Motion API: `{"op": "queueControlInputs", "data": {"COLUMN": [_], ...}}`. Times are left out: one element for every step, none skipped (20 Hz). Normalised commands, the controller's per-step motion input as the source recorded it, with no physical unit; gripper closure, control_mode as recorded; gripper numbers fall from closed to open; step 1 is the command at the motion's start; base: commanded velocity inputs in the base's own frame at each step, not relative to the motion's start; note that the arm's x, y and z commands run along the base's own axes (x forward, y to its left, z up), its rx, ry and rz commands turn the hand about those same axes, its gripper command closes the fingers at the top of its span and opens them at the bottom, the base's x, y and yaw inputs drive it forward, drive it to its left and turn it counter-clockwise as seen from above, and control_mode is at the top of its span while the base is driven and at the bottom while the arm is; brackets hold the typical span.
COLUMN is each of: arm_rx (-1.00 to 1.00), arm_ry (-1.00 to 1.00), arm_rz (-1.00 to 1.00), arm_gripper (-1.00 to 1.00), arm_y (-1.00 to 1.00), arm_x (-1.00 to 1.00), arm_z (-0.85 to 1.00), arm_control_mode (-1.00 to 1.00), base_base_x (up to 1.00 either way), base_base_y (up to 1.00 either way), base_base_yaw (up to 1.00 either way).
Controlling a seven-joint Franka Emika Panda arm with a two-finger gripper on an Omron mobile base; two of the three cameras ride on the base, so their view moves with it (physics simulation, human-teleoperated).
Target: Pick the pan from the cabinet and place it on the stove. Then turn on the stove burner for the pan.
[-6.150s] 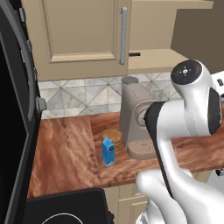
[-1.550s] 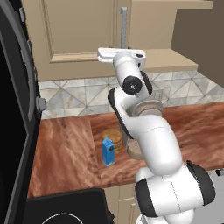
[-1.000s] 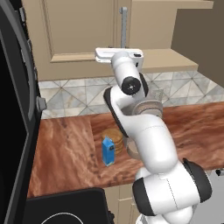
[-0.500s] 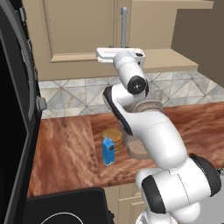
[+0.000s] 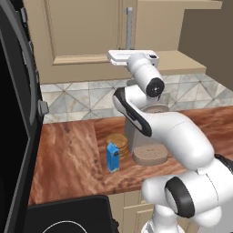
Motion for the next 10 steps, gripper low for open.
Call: {"op": "queueControlInputs", "data": {"arm_rx": [0.00, 0.00, 0.00, 0.00, 0.00, 0.00, 0.00, 0.00, 0.00, 0.00], "arm_ry": [0.00, 0.00, 0.00, 0.00, 0.00, 0.00, 0.00, 0.00, 0.00, 0.00], "arm_rz": [0.00, 0.00, 0.00, 0.00, 0.00, 0.00, 0.00, 0.00, 0.00, 0.00], "arm_gripper": [1.00, 1.00, 1.00, 1.00, 1.00, 1.00, 1.00, 1.00, 1.00, 1.00], "arm_y": [-0.21, -0.19, -0.06, 0.00, 0.00, 0.00, 0.00, 0.02, 0.02, 0.05], "arm_x": [0.00, 0.00, 0.00, 0.00, 0.00, 0.00, 0.00, 0.00, 0.00, 0.00], "arm_z": [0.00, 0.00, 0.00, 0.00, 0.00, 0.00, 0.00, 0.00, 0.00, 0.00], "arm_control_mode": [-1.00, -1.00, -1.00, -1.00, -1.00, -1.00, -1.00, -1.00, -1.00, -1.00], "base_base_x": [0.00, 0.00, 0.00, 0.00, 0.00, 0.00, 0.00, 0.00, 0.00, 0.00], "base_base_y": [0.00, 0.00, 0.00, 0.00, 0.00, 0.00, 0.00, 0.00, 0.00, 0.00], "base_base_yaw": [0.00, 0.00, 0.00, 0.00, 0.00, 0.00, 0.00, 0.00, 0.00, 0.00]}}
